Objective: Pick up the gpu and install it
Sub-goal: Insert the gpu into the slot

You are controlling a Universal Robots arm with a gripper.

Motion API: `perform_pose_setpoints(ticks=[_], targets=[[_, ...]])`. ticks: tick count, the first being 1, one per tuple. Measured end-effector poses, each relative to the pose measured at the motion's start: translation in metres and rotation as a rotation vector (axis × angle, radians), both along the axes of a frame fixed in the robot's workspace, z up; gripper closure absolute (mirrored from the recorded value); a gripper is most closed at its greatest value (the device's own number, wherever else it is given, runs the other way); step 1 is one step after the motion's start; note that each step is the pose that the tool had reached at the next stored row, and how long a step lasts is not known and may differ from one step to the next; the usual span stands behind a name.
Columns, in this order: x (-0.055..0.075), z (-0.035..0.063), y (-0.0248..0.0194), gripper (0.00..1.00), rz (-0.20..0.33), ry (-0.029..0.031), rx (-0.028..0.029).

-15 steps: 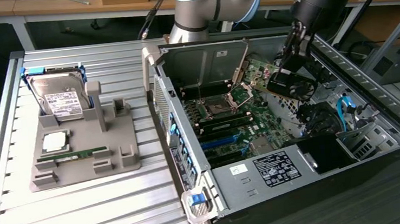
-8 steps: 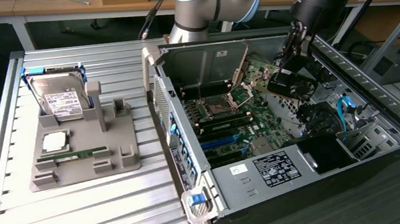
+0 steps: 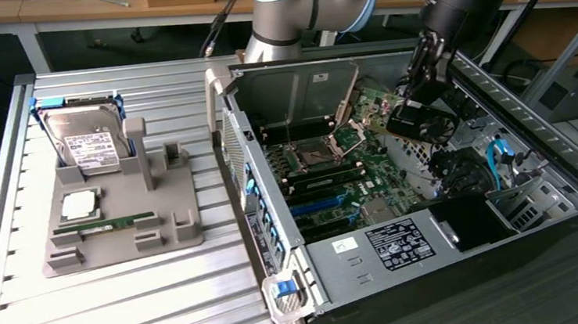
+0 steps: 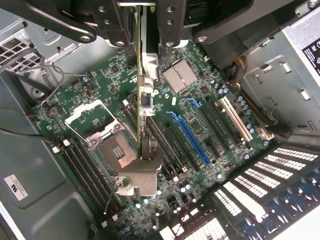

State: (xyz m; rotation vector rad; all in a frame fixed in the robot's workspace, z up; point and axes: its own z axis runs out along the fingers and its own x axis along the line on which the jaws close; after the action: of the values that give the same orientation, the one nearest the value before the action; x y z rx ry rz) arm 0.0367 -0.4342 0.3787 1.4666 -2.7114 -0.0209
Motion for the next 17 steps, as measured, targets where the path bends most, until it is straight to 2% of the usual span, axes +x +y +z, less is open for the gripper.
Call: perform_pose_setpoints(ticks=[17], targets=[[0.0000, 0.0000, 0.0000, 0.73, 0.070, 0.0000, 0.0000]])
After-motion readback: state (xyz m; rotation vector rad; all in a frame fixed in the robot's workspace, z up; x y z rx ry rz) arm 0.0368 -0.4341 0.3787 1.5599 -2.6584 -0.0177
